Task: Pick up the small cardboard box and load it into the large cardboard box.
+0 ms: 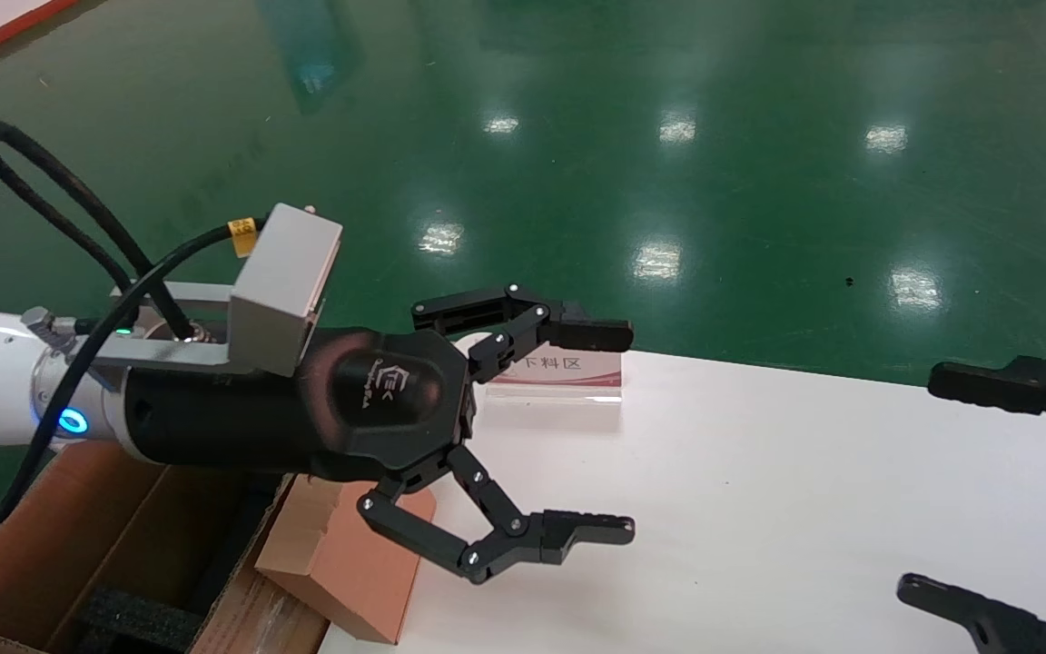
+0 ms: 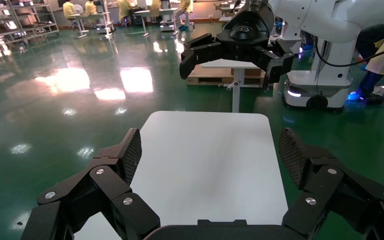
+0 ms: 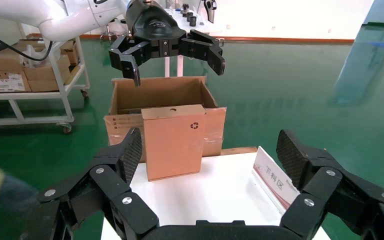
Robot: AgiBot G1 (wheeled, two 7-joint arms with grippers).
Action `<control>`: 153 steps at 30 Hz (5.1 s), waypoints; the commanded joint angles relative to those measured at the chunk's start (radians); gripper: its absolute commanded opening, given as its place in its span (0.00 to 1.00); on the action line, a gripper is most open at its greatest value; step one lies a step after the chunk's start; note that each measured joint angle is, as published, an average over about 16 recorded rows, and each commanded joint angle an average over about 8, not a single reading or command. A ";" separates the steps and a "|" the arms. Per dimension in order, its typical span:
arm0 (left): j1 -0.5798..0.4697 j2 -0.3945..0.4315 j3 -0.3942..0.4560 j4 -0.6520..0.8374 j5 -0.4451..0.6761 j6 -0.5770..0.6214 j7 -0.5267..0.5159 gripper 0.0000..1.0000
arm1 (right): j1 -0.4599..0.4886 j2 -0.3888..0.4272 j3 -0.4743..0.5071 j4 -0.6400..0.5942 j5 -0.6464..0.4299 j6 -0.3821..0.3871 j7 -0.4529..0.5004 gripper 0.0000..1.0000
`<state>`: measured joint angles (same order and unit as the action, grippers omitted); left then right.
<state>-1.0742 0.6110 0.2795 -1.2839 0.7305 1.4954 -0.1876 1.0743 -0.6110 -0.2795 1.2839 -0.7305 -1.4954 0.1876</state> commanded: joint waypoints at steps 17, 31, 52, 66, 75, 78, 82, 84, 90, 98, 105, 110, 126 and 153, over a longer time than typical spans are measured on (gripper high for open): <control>0.000 0.000 0.000 0.000 0.000 0.000 0.000 1.00 | 0.000 0.000 0.000 0.000 0.000 0.000 0.000 1.00; 0.000 0.000 0.000 0.000 0.000 0.000 0.000 1.00 | 0.000 0.000 0.000 0.000 0.000 0.000 0.000 1.00; 0.076 -0.149 0.038 -0.083 -0.052 0.075 0.028 1.00 | 0.001 0.000 -0.001 -0.001 0.001 0.000 -0.001 1.00; -0.031 -0.259 0.209 -0.088 0.037 0.056 0.003 1.00 | 0.001 0.001 -0.002 -0.001 0.001 0.000 -0.001 1.00; -0.194 -0.208 0.295 -0.087 0.217 0.041 -0.136 1.00 | 0.001 0.001 -0.003 -0.001 0.002 0.001 -0.002 1.00; -0.255 -0.185 0.328 -0.087 0.282 0.042 -0.211 1.00 | 0.001 0.001 -0.003 -0.001 0.002 0.001 -0.002 1.00; -0.336 -0.162 0.380 -0.086 0.375 0.048 -0.337 1.00 | 0.001 0.001 -0.003 -0.001 0.002 0.001 -0.002 1.00; -0.374 -0.154 0.409 -0.086 0.417 0.052 -0.411 1.00 | 0.001 0.001 -0.004 -0.001 0.002 0.001 -0.002 1.00; -0.489 -0.142 0.493 -0.085 0.511 0.064 -0.618 1.00 | 0.001 0.001 -0.004 -0.001 0.002 0.001 -0.002 1.00; -0.628 -0.118 0.627 -0.086 0.622 0.073 -0.826 1.00 | 0.001 0.002 -0.005 -0.001 0.003 0.001 -0.003 1.00; -0.766 -0.074 0.766 -0.084 0.738 0.078 -0.945 1.00 | 0.002 0.002 -0.005 -0.001 0.003 0.002 -0.003 1.00; -0.868 -0.047 0.866 -0.083 0.806 0.080 -1.020 1.00 | 0.002 0.002 -0.006 -0.001 0.003 0.002 -0.003 1.00; -1.078 0.011 1.232 -0.081 0.793 0.085 -1.263 1.00 | 0.002 0.002 -0.007 -0.001 0.004 0.002 -0.004 1.00; -1.241 0.148 1.726 -0.085 0.550 0.055 -1.449 1.00 | 0.002 0.003 -0.008 -0.001 0.005 0.003 -0.004 1.00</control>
<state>-2.3165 0.7545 1.9966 -1.3692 1.2839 1.5484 -1.6355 1.0766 -0.6079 -0.2879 1.2828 -0.7250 -1.4924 0.1832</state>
